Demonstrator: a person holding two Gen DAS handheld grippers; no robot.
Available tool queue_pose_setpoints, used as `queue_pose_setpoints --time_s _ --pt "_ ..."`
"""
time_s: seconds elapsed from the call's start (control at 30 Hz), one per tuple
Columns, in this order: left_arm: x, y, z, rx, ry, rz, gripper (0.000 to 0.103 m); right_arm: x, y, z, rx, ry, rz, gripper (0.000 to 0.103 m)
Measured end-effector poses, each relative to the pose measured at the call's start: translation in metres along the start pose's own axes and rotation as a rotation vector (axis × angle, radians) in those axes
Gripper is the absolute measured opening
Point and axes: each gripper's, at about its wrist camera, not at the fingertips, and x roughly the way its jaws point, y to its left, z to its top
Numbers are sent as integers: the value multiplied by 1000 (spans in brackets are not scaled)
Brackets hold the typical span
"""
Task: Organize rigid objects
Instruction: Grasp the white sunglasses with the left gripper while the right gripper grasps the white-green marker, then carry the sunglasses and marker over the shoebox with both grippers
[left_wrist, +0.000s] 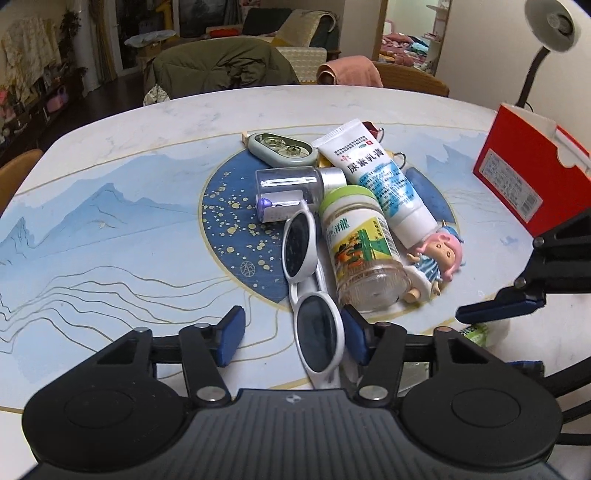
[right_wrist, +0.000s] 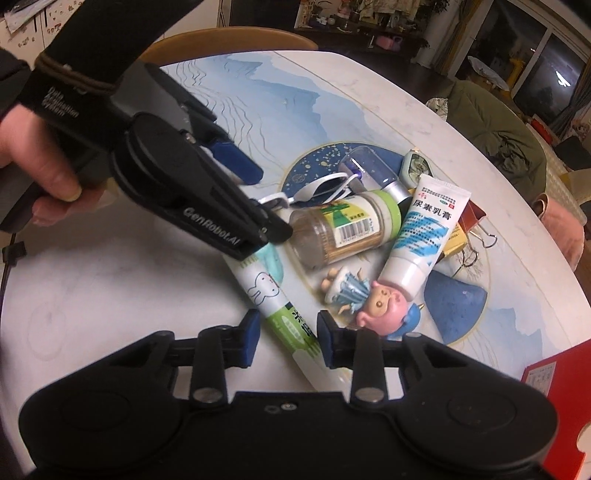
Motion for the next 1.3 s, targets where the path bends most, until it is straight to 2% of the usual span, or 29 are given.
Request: queue_pose_setpoints --time_s 0.1,0.2,0.27,0.37,0.43,0.6,0.83,1.03,1.3 --pt "-1 -7 -5 55 -6 9 56 -1 3 -4 15 13 13 28" --pt "-2 -8 -7 64 -16 11 54 -2 8 -9 44 33 32 21" --pt "-3 -8 -7 72 -26 8 37 -4 10 -12 69 39 37 18" --pt "-5 -12 -8 95 -27 -6 27 -5 10 -16 123 49 50 17" --pt "-6 -14 -9 104 -32 -13 24 -6 8 -18 166 51 63 17" --pt "-8 -5 -9 40 -25 -28 24 -16 -4 -29 340 43 111 17" --pt "-22 12 -14 -110 -20 -55 23 -40 -30 -53 613 -2 146 17" --pt "-45 16 -19 -166 -49 -58 23 -69 -39 -70 731 -54 110 17" --pt "-85 -4 -10 -153 -106 -89 23 -108 -53 -86 806 -107 36 17"
